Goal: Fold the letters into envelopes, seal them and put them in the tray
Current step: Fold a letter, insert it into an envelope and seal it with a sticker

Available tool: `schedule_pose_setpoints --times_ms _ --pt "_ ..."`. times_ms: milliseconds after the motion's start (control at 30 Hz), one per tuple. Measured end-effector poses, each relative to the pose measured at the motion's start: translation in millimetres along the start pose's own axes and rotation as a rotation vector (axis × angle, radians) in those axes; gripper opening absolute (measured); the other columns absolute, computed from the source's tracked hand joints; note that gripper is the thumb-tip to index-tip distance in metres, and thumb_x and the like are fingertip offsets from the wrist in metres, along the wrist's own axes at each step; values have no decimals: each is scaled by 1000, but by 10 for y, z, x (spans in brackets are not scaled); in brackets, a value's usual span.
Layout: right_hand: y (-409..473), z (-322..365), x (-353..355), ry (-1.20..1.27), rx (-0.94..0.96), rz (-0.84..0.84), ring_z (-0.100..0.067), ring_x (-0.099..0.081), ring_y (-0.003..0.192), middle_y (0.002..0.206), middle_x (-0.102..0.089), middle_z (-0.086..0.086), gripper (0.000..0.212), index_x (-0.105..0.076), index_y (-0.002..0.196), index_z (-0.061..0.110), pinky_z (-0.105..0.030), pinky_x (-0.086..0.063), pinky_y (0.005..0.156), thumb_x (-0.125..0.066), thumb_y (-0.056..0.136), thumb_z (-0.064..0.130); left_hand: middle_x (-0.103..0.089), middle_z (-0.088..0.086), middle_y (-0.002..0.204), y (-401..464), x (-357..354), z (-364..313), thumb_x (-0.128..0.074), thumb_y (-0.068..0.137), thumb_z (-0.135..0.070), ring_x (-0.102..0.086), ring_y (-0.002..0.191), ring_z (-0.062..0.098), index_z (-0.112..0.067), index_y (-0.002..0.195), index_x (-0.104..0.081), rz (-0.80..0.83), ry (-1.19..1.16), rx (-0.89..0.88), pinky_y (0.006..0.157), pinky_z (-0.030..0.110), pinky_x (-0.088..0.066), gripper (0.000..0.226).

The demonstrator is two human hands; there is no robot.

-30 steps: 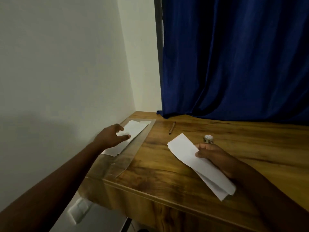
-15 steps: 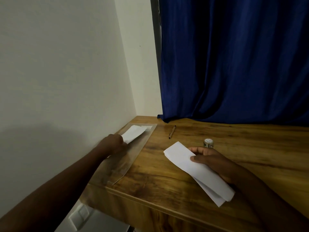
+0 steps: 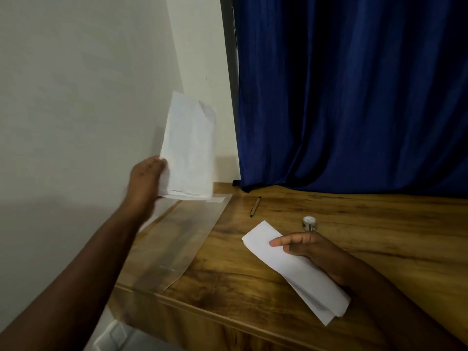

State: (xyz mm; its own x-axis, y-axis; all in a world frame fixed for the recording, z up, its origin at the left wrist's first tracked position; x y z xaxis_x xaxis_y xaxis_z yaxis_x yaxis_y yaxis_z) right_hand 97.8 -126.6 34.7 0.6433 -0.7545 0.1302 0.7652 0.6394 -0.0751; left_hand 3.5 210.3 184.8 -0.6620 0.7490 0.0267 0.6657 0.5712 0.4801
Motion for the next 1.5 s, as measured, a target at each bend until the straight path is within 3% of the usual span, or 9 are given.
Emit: schedule_pose_setpoints --times_ms 133,433,600,700,833,967,1067,1167,1500 --pt "-144 118 -54 -13 -1 -28 -11 -72 94 117 -75 14 25 -80 111 30 -21 -55 74 -60 100 19 -77 11 105 -687 -579 74 -57 102 -9 -76 84 24 -4 118 -62 163 -366 163 65 37 -61 18" --pt "-846 275 74 140 209 -346 -26 -76 93 105 -79 -8 33 -74 108 11 -32 -61 76 -64 89 36 -72 11 124 -2123 -1563 188 -59 97 -4 -70 114 31 -10 132 -56 202 -885 558 85 44 -62 36" --pt "-1239 235 397 47 91 -482 -29 -76 94 105 -79 -10 25 -76 108 6 -33 -61 76 -62 99 25 -73 20 115 -2547 -1730 190 -65 90 -5 -74 97 30 -4 125 -60 328 -788 790 76 45 -62 36" --pt "-1472 217 505 86 6 -471 -26 -77 93 107 -78 -13 29 -74 113 4 -30 -61 72 -58 102 26 -74 22 110 -2728 -1605 100 -65 88 -21 -72 84 33 -4 120 -64 813 -449 878 64 40 -60 37" --pt "-1614 152 605 44 -112 -513 -21 -78 87 101 -80 -8 29 -75 108 9 -24 -57 65 -57 103 30 -77 0 112 -2828 -1439 -56 -70 93 -40 -74 95 21 -29 113 -73 1430 22 475 79 33 -58 23" --pt "-1608 69 605 17 -178 -542 -20 -77 84 96 -80 -4 24 -73 110 14 -25 -55 61 -57 103 31 -42 -43 136 -2605 -1594 -185 -80 70 -67 -48 123 -8 -61 129 -47 1066 398 -168 108 19 -41 68" --pt "-1618 90 555 -1 -176 -519 -14 -76 74 82 -79 5 16 -69 105 21 -28 -54 63 -56 103 31 -5 -23 165 -2380 -1874 -35 -71 54 -89 -9 153 9 -53 153 -6 977 593 -506 124 44 -23 124" --pt "-1636 125 528 3 -134 -457 -11 -74 69 77 -78 7 15 -67 100 22 -25 -53 63 -53 103 27 11 -11 169 -2284 -2143 171 -65 51 -95 9 157 21 -43 155 14 1027 730 -566 124 59 -12 141" --pt "-1738 166 539 -13 -129 -326 -22 -74 79 87 -76 -5 14 -71 92 12 -26 -55 64 -60 87 20 -15 -9 162 -2301 -2222 284 -63 52 -88 -20 146 18 -40 157 0 941 642 -644 120 48 -26 132"
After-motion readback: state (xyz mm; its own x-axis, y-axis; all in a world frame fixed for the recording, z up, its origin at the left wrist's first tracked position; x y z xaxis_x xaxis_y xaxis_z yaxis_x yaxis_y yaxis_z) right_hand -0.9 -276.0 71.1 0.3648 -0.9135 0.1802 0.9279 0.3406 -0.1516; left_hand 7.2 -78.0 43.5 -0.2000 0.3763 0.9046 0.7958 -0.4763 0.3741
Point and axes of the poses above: each hand's wrist, its own y-axis towards the middle knuckle, its own x-axis out of the back of the hand, z = x × y, the point moved 3 cm from there along y, towards the middle knuckle
